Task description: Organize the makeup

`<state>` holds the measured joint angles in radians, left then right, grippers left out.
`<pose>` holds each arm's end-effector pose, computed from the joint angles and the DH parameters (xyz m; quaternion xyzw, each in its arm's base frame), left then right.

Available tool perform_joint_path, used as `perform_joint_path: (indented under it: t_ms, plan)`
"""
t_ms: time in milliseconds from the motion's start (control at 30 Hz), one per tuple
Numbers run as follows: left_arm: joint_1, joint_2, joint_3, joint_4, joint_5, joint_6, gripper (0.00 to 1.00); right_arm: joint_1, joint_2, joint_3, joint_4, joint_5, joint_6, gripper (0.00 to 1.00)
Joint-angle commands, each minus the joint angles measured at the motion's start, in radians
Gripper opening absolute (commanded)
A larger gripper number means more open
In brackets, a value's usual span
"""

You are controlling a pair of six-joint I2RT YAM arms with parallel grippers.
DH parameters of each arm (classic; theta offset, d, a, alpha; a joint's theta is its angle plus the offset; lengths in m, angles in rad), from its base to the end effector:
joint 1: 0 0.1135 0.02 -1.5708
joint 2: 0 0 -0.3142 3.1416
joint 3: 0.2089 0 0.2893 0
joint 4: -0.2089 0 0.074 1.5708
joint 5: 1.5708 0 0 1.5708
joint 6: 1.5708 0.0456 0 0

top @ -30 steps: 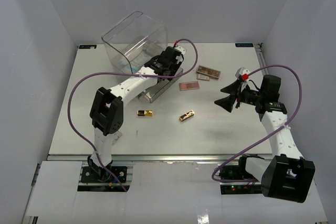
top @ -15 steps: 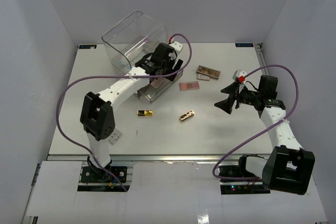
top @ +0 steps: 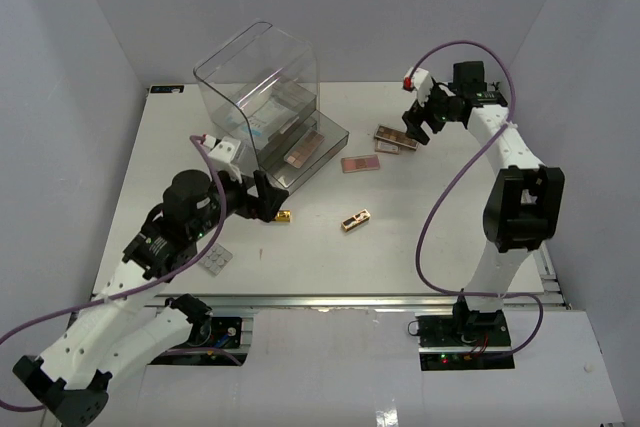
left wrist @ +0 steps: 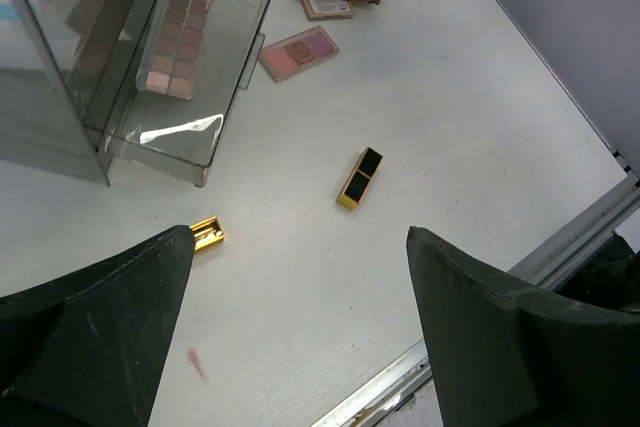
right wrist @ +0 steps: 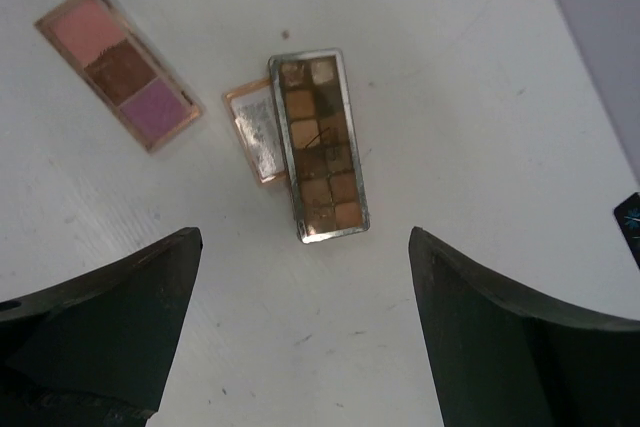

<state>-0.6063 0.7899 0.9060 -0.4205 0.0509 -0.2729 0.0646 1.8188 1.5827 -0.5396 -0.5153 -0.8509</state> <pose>0.1524 -0.1085 0.3932 0.1486 0.7922 -0.2703 0.5266 0.4651 0.0526 0.3306 -0.4825 0.7562 0.0736 0.4358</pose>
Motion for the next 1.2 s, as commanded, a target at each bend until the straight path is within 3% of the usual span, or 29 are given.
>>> perform_joint_path:
  t_ms: [0, 33, 167, 433, 1000, 1167]
  plan:
    - [0.008, -0.143, -0.098, -0.090, -0.085, -0.093, 0.98, 0.037, 0.260, 0.316, -0.218, 0.109, -0.071, 0.90]
    - [0.008, -0.174, -0.107, -0.099, -0.097, -0.105, 0.98, 0.046, 0.304, 0.436, -0.255, 0.111, -0.098, 0.90]
    - [0.008, -0.232, -0.163, -0.108, -0.100, -0.169, 0.98, 0.075, 0.507, 0.658, -0.387, 0.122, -0.154, 0.90]
    - [0.008, -0.344, -0.293, -0.098, -0.054, -0.298, 0.98, 0.121, 0.564, 0.611, -0.309, 0.150, -0.163, 0.90]
    - [0.008, -0.386, -0.312, -0.127, -0.077, -0.324, 0.98, 0.120, 0.647, 0.629, -0.232, 0.198, -0.119, 0.94]
    - [0.008, -0.394, -0.314, -0.129, -0.083, -0.328, 0.98, 0.118, 0.646, 0.618, -0.234, 0.177, -0.109, 0.99]
